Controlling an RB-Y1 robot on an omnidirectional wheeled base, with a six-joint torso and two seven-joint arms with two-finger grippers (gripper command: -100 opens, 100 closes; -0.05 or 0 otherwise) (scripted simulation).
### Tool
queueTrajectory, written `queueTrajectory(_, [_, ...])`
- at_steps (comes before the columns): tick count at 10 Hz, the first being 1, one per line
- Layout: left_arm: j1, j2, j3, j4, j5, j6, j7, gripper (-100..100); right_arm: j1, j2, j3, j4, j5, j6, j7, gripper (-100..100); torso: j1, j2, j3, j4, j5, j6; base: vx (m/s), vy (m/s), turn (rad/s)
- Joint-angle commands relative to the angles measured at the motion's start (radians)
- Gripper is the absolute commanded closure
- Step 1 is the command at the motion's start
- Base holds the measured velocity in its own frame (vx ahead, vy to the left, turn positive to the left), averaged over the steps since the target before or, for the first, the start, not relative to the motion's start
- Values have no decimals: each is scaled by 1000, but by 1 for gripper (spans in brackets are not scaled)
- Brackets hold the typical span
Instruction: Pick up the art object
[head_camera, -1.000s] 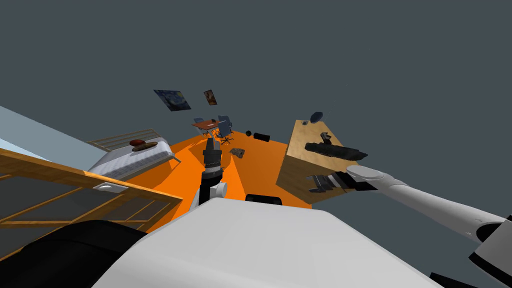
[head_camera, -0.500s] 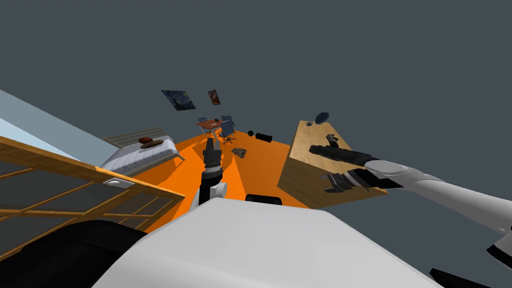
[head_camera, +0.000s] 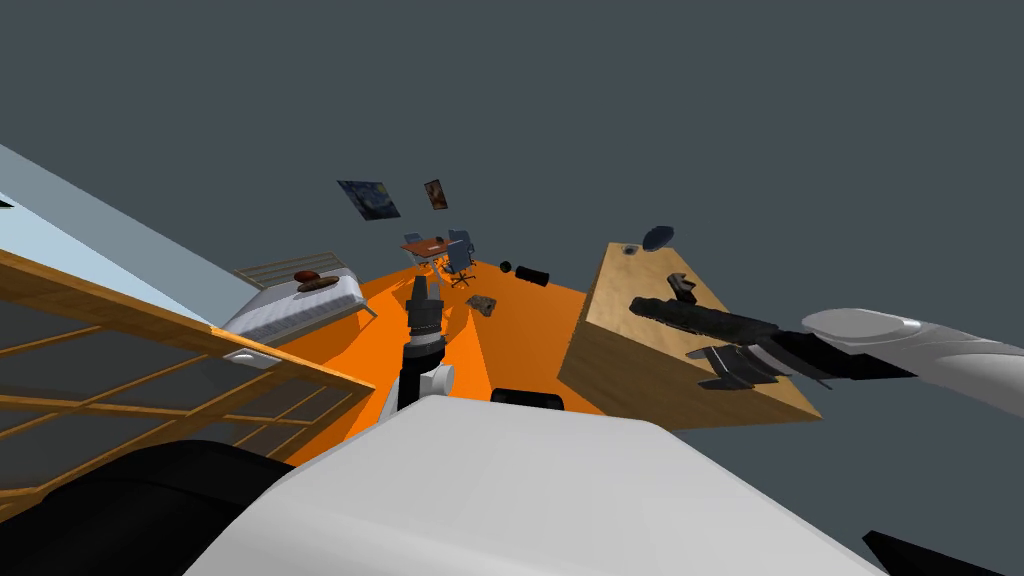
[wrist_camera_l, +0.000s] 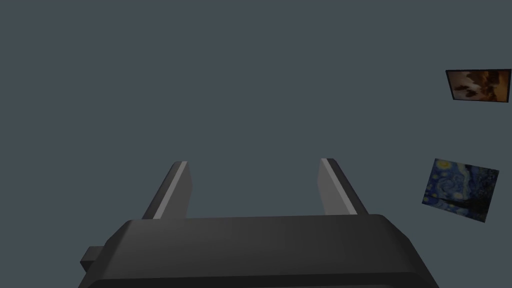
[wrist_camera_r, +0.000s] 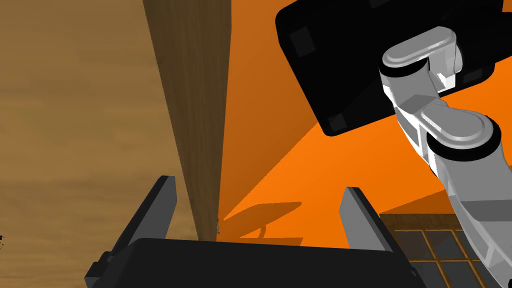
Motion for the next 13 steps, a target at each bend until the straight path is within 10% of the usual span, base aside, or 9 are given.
queueTrajectory(1, [0, 0, 0, 0, 0, 0, 0, 0, 2, -50, 5, -27, 4, 6, -19, -100, 0, 0, 0, 0, 0, 0, 62, -26, 71])
queueTrajectory(13, [0, 0, 0, 0, 0, 0, 0, 0, -107, -199, 62, 163, 78, -46, 24, -100, 0, 1, 0, 0, 0, 0, 51, -20, 55])
